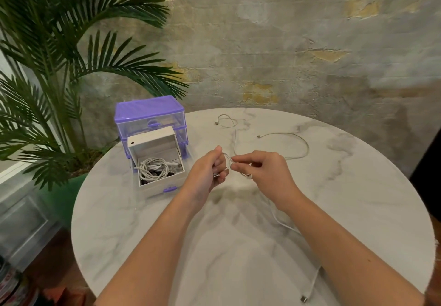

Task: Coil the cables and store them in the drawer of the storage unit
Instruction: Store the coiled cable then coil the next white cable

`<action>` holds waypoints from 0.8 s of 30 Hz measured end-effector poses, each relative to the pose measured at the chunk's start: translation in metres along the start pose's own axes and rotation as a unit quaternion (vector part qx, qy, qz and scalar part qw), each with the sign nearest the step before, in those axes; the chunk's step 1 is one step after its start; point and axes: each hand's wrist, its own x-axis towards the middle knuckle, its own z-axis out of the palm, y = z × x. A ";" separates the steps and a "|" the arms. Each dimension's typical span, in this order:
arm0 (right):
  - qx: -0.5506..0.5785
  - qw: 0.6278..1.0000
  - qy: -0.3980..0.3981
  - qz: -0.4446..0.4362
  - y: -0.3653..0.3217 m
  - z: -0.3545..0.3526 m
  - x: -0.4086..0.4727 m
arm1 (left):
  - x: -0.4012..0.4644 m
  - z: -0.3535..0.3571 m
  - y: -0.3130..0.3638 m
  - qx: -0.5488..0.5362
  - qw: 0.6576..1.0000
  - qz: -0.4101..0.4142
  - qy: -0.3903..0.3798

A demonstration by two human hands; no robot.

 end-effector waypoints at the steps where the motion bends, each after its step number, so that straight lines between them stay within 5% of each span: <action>1: 0.031 0.999 -0.008 0.024 -0.002 0.000 0.000 | 0.000 0.000 0.000 0.014 1.000 0.006 0.000; 9: 0.064 0.995 -0.034 0.066 -0.008 -0.005 -0.001 | -0.002 -0.002 -0.003 0.028 0.997 0.024 -0.061; 16: 0.030 0.997 -0.015 0.075 -0.007 -0.007 -0.001 | 0.003 0.003 -0.007 0.164 0.983 0.068 0.048; 24: 0.024 0.995 0.073 0.071 -0.004 -0.012 0.001 | 0.003 -0.001 -0.005 0.057 0.998 0.024 0.023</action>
